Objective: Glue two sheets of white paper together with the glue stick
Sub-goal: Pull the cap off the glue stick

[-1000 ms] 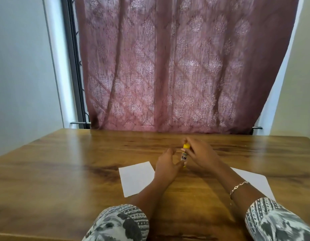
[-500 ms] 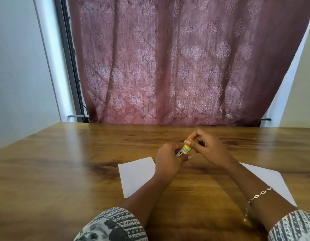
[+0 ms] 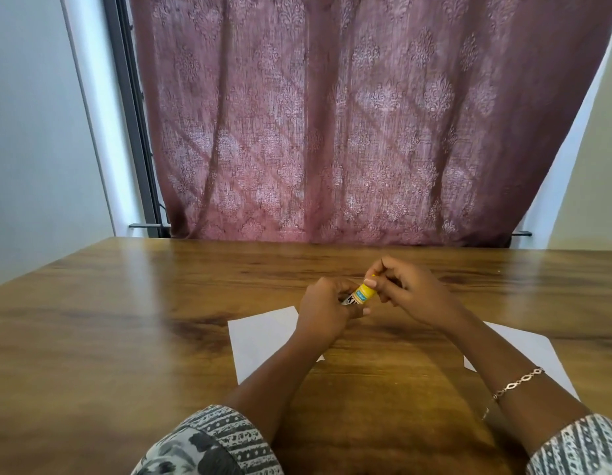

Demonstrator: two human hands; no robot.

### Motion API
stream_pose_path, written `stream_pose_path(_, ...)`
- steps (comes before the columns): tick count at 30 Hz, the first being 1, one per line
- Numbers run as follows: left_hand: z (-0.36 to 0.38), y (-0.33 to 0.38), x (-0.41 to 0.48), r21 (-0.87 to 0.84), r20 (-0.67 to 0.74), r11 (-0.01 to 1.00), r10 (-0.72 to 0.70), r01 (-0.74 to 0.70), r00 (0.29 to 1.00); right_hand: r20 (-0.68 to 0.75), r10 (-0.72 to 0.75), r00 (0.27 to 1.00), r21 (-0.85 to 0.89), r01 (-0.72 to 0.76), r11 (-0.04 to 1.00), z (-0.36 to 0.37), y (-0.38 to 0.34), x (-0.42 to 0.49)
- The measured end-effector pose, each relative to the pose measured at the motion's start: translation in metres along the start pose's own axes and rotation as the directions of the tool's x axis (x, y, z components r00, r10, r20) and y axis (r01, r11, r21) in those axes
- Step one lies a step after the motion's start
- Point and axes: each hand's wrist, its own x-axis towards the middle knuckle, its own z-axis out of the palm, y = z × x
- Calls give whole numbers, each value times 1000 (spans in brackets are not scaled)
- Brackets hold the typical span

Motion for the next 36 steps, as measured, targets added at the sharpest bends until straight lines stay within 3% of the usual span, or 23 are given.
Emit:
stream_pose_path(5, -6, -5, 3, -28, 16, 999, -15, 16, 1000, 105, -46, 993, -10, 47, 999, -2, 0, -1)
stream_pose_path(10, -8, -5, 3, -58, 6, 998, -23, 24, 1000, 27, 29, 999, 80, -31, 996, 2, -4, -1)
stream_pose_path(14, -8, -5, 3, -31, 37, 999, 13, -12, 999, -5, 19, 1000, -14, -19, 1000, 5, -2, -1)
stream_pose_path(21, -9, -8, 3, -60, 40, 998, 3, -1, 999, 55, -53, 997, -8, 54, 999, 2, -2, -3)
stream_pose_path(26, -9, -6, 3, -6, 36, 1000, 19, -19, 999, 29, 15, 999, -24, -14, 1000, 4, -2, -3)
stream_pose_path(33, -15, -1, 1, -2, 65, 1000, 8, -7, 998, 84, -73, 994, -46, 77, 996, 2, -4, -2)
stream_pose_path(36, -17, 0, 0, -9, 74, 1000, 20, -19, 997, 99, -34, 994, -24, 37, 999, 2, -3, -3)
